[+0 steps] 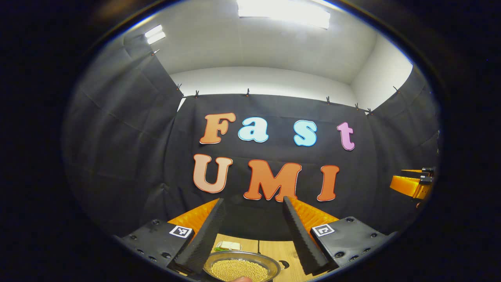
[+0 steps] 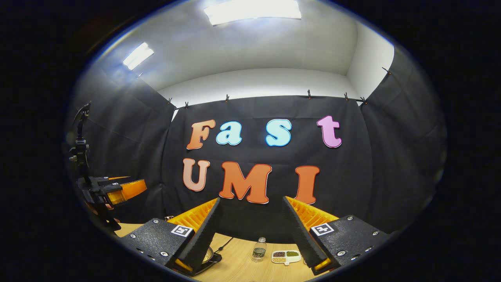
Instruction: First push the handle of the pot to place it horizontally, then grasp the pot with both hands and set it on the induction cooktop.
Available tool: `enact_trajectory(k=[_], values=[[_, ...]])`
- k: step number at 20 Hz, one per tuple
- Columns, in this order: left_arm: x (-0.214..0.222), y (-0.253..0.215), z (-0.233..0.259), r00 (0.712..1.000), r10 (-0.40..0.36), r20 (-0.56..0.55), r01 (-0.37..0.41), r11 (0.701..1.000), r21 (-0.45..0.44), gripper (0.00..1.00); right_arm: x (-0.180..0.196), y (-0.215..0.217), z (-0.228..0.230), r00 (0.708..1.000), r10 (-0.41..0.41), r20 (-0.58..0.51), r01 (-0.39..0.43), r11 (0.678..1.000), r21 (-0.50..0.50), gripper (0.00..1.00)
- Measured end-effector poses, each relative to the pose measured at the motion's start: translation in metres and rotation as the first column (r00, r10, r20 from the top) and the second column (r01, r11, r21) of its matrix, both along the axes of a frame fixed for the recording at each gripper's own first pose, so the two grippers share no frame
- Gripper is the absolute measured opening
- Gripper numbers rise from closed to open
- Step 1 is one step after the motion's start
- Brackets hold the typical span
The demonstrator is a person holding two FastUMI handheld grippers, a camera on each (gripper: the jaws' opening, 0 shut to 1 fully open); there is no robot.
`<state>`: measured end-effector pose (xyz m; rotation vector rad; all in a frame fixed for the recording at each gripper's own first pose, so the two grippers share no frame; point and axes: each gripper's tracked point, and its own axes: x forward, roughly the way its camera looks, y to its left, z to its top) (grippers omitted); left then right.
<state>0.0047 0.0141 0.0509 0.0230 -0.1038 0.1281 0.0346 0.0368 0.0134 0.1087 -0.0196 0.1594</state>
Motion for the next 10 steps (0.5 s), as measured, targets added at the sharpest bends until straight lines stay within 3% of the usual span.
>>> enact_trajectory(k=[5,10], values=[[0.0027,-0.0133,-0.0017,0.999,-0.036,-0.008,0.036,0.999,0.015,0.97,-0.0007,-0.0039,0.0014,0.999,-0.013,0.031,0.014,1.0,-0.022,0.94],[0.0011,-0.011,0.0076,1.0,-0.014,0.009,0.014,1.0,0.023,0.95,-0.0002,-0.0063,-0.0027,1.0,0.002,0.015,-0.002,1.0,0.002,0.94]])
